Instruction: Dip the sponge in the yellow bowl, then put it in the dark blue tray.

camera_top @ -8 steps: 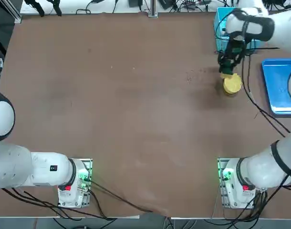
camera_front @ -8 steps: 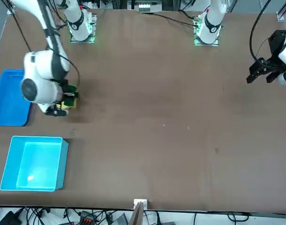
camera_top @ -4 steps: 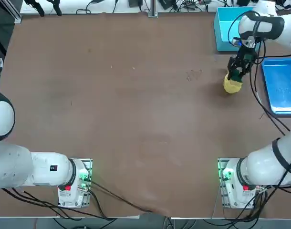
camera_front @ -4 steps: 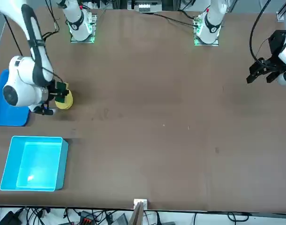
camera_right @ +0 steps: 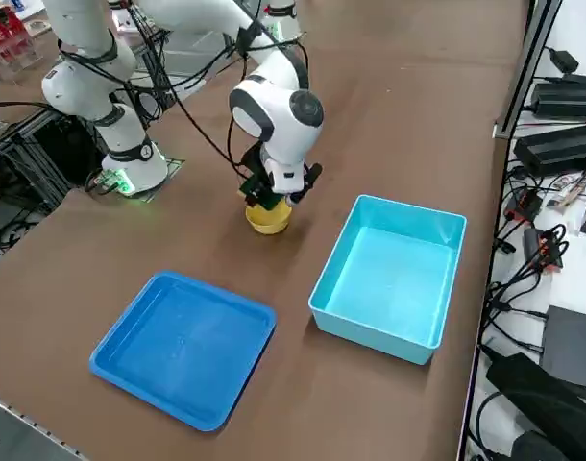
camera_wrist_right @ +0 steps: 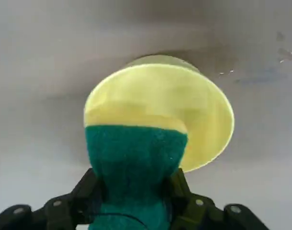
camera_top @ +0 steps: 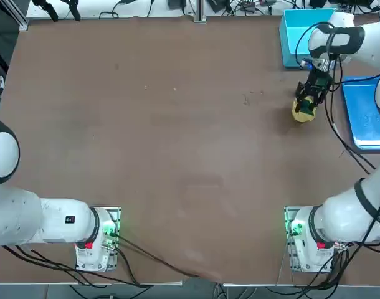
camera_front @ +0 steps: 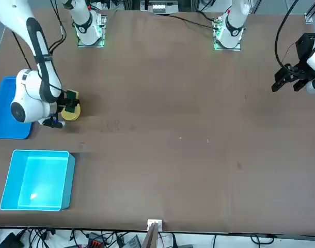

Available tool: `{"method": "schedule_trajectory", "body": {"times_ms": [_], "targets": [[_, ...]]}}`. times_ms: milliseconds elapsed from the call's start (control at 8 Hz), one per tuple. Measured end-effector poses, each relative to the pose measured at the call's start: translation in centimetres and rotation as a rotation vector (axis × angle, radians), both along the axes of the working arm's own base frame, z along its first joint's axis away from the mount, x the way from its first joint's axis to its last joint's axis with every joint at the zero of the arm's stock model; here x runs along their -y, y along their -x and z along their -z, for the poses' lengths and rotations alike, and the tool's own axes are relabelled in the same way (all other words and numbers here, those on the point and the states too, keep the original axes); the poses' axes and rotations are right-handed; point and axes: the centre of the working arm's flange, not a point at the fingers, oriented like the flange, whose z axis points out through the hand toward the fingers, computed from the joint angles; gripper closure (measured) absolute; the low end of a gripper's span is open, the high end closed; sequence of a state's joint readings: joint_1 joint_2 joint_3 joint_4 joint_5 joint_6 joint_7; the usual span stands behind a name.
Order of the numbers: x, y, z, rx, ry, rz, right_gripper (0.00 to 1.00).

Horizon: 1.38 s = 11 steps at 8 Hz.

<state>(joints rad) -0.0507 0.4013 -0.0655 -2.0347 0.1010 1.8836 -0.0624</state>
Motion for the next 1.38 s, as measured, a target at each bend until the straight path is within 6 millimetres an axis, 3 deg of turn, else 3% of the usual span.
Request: {"method": "schedule_trajectory", "body": {"times_ms": [375, 1375], "targets": [[1.7, 0.2, 0.7, -0.002, -0.014, 0.011, 0.31], [1.7, -1.9, 2.2, 0.012, -0.011, 0.006, 0.31]]}}
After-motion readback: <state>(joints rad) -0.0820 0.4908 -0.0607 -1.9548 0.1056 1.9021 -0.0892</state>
